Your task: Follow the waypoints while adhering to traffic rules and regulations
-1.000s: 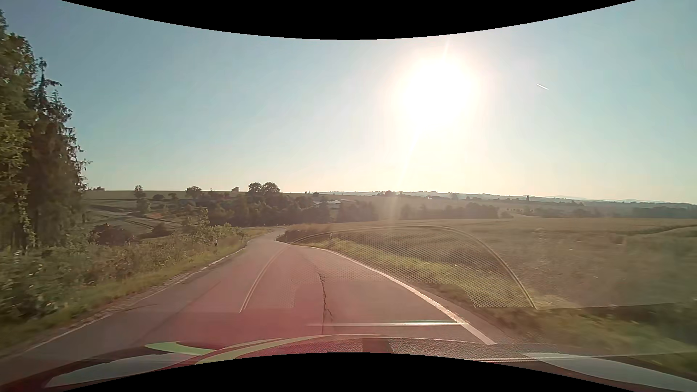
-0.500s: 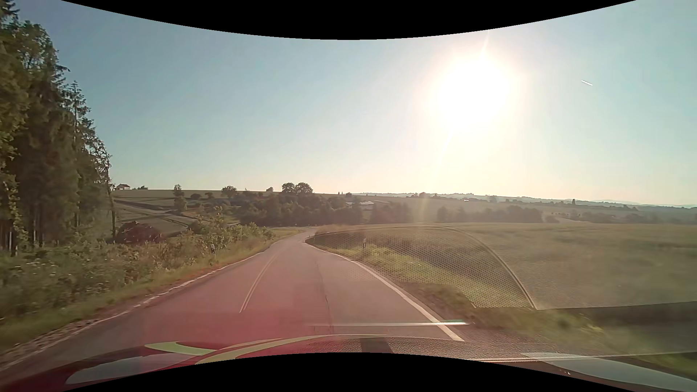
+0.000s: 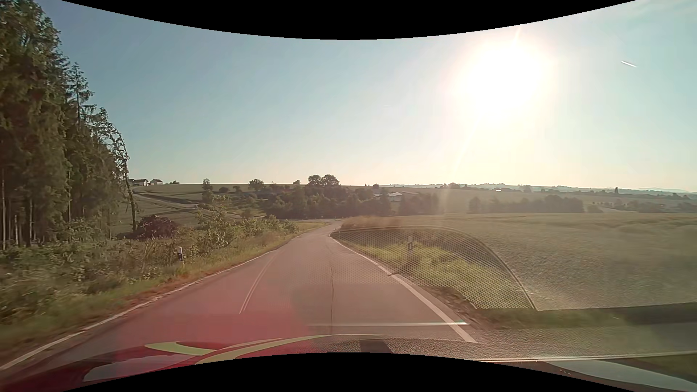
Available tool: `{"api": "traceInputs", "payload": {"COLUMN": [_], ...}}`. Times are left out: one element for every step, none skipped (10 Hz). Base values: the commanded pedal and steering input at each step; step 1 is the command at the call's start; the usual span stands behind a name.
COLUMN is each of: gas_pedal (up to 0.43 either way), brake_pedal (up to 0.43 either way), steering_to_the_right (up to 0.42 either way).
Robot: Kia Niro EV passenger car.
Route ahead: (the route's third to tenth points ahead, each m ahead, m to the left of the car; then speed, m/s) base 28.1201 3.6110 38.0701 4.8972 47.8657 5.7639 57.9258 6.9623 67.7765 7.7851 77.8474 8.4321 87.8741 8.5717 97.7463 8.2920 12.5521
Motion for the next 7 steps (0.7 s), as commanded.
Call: {"api": "traceInputs", "payload": {"gas_pedal": [0.000,0.000,0.000,0.000,0.000,0.000,0.000], "brake_pedal": [0.067,0.073,0.073,0.073,0.073,0.079,0.079], "steering_to_the_right": [-0.055,-0.053,-0.049,-0.041,-0.033,-0.029,-0.026]}}
